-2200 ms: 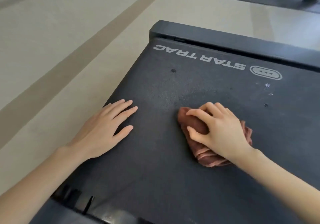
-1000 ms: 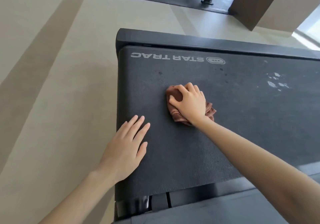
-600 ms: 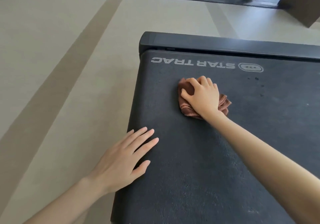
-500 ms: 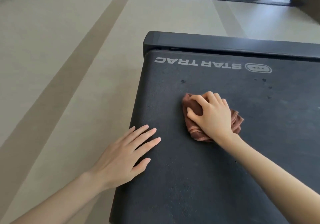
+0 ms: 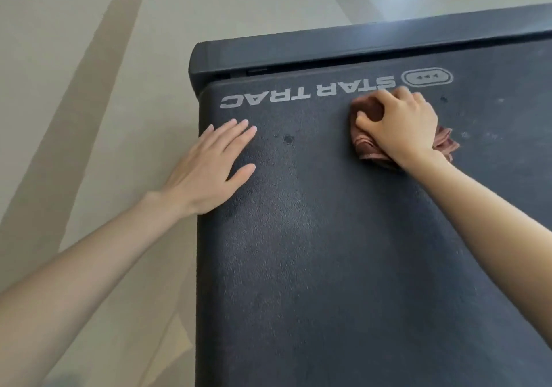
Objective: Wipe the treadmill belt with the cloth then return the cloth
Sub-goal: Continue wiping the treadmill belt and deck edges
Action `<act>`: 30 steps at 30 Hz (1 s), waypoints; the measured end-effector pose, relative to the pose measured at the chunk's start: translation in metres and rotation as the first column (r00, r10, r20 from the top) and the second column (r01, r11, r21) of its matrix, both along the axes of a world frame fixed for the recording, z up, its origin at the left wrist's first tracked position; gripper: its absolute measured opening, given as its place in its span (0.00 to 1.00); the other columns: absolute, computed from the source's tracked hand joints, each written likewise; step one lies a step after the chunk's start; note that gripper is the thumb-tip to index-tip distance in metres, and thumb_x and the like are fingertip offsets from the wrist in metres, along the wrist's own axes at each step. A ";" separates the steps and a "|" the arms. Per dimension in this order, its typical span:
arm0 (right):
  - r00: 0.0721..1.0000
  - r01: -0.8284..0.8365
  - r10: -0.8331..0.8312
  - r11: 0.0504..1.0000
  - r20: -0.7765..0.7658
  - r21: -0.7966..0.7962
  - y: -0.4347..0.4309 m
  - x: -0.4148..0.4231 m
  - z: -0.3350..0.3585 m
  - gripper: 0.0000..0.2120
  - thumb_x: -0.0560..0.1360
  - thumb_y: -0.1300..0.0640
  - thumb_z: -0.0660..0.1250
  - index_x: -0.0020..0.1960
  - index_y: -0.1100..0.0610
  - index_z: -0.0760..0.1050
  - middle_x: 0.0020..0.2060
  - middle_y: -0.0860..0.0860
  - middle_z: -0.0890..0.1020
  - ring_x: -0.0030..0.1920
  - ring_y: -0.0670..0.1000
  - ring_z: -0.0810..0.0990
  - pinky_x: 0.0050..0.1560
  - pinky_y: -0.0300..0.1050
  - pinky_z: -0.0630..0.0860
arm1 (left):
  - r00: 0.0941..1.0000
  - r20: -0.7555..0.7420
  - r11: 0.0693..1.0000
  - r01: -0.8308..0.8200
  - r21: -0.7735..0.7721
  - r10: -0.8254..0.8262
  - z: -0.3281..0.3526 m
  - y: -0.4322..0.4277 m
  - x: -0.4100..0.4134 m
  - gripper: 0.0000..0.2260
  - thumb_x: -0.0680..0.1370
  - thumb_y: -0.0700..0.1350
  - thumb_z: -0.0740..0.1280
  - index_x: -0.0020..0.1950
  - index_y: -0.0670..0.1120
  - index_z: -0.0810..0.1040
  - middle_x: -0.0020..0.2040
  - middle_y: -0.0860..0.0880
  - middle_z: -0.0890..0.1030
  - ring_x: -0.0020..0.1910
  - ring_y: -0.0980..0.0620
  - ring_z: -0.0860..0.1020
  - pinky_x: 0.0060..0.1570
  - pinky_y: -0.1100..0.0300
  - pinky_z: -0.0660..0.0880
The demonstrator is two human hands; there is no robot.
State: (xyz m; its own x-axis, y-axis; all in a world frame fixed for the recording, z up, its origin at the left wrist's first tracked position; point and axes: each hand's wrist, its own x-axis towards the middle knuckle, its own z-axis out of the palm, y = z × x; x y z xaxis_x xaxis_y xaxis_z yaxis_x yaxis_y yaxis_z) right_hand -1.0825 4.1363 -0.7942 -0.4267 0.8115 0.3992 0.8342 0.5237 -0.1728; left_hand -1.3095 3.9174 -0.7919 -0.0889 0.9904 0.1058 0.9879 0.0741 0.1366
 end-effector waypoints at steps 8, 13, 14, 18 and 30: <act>0.990 0.138 -0.138 0.990 0.020 0.007 -0.027 -0.042 -0.001 0.22 0.73 0.42 0.60 0.61 0.55 0.74 0.54 0.61 0.77 0.54 0.62 0.74 0.54 0.52 0.68 | 0.991 0.065 0.992 0.118 0.046 -0.121 -0.024 0.037 -0.030 0.30 0.78 0.62 0.51 0.74 0.46 0.60 0.75 0.47 0.60 0.75 0.50 0.54 0.74 0.52 0.47; 0.997 0.071 -0.074 0.996 0.039 0.062 -0.122 -0.052 -0.006 0.18 0.73 0.43 0.62 0.55 0.54 0.77 0.44 0.57 0.76 0.45 0.59 0.74 0.45 0.50 0.67 | 0.972 0.048 0.972 0.229 0.044 -0.231 -0.024 0.046 -0.035 0.29 0.78 0.59 0.55 0.74 0.43 0.59 0.76 0.47 0.58 0.75 0.51 0.53 0.73 0.53 0.46; 0.996 0.082 -0.085 0.994 0.036 0.070 -0.143 -0.053 -0.006 0.17 0.72 0.43 0.63 0.53 0.54 0.77 0.43 0.56 0.76 0.43 0.59 0.73 0.44 0.49 0.67 | 0.966 0.043 0.967 0.253 0.032 -0.254 -0.024 0.049 -0.037 0.30 0.77 0.59 0.54 0.74 0.44 0.58 0.76 0.47 0.57 0.75 0.51 0.52 0.73 0.53 0.45; 0.986 0.165 -0.167 0.984 0.028 0.065 -0.209 -0.045 -0.005 0.16 0.72 0.43 0.62 0.51 0.52 0.78 0.41 0.53 0.76 0.41 0.57 0.73 0.41 0.49 0.69 | 0.954 0.016 0.954 0.298 0.026 -0.299 -0.029 0.054 -0.046 0.32 0.77 0.62 0.50 0.75 0.44 0.56 0.77 0.48 0.55 0.75 0.51 0.50 0.73 0.52 0.44; 0.956 0.289 -0.288 0.957 0.058 -0.005 -0.284 -0.038 0.006 0.17 0.71 0.42 0.60 0.53 0.50 0.78 0.43 0.50 0.76 0.45 0.54 0.74 0.46 0.51 0.72 | 0.924 0.037 0.925 0.380 0.023 -0.380 -0.033 0.032 -0.064 0.29 0.79 0.59 0.46 0.76 0.46 0.51 0.77 0.49 0.51 0.76 0.52 0.46 0.73 0.52 0.43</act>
